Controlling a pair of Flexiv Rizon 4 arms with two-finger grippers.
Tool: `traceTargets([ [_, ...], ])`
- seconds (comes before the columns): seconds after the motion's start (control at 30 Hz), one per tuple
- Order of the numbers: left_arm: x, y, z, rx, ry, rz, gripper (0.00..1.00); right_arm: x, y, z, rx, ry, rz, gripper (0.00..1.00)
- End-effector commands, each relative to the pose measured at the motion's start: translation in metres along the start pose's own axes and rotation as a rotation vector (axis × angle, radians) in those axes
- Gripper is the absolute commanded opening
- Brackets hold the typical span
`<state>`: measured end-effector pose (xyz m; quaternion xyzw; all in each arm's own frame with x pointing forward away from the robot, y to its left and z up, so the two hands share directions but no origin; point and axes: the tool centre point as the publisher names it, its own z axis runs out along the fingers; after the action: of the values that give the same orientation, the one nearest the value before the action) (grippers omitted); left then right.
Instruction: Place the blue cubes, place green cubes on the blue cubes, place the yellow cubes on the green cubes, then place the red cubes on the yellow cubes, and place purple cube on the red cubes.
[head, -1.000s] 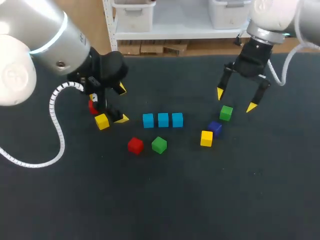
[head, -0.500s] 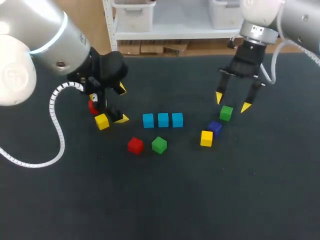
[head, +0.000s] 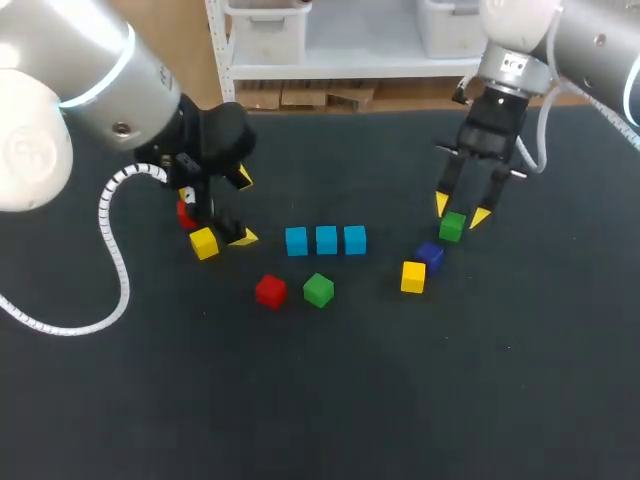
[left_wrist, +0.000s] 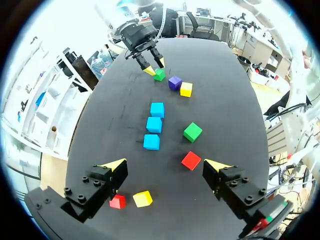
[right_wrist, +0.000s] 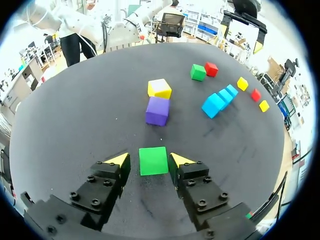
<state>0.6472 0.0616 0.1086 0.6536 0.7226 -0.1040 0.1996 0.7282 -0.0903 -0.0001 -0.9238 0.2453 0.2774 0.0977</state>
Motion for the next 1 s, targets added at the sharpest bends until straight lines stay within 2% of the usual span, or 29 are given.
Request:
traceTargets([
  [0.03, 0.0, 0.0, 0.001, -0.002, 0.0, -0.001, 1.0, 0.004, -0.002, 0.003, -0.002, -0.013, 0.0, 0.47],
  [0.1, 0.0, 0.0, 0.001, -0.002, 0.0, -0.001, 1.0, 0.004, -0.002, 0.004, -0.002, -0.016, 0.0, 0.4],
  [0.23, 0.0, 0.0, 0.001, -0.002, 0.0, -0.001, 1.0, 0.004, -0.003, 0.005, 0.009, -0.018, 0.005, 0.04],
  [0.27, 0.0, 0.0, 0.001, -0.002, 0.0, -0.001, 1.0, 0.003, -0.003, 0.005, 0.018, -0.019, 0.01, 0.0],
  [0.37, 0.0, 0.0, 0.001, -0.002, 0.0, -0.001, 1.0, 0.001, -0.004, 0.004, 0.044, -0.009, 0.036, 0.0],
  [0.6, 0.0, 0.0, 0.001, -0.002, 0.0, -0.001, 1.0, -0.018, -0.004, -0.017, 0.175, -0.009, 0.158, 0.0],
  [1.0, 0.0, 0.0, 0.001, -0.002, 0.0, -0.001, 1.0, -0.054, -0.013, -0.047, 0.474, 0.032, 0.417, 0.0],
])
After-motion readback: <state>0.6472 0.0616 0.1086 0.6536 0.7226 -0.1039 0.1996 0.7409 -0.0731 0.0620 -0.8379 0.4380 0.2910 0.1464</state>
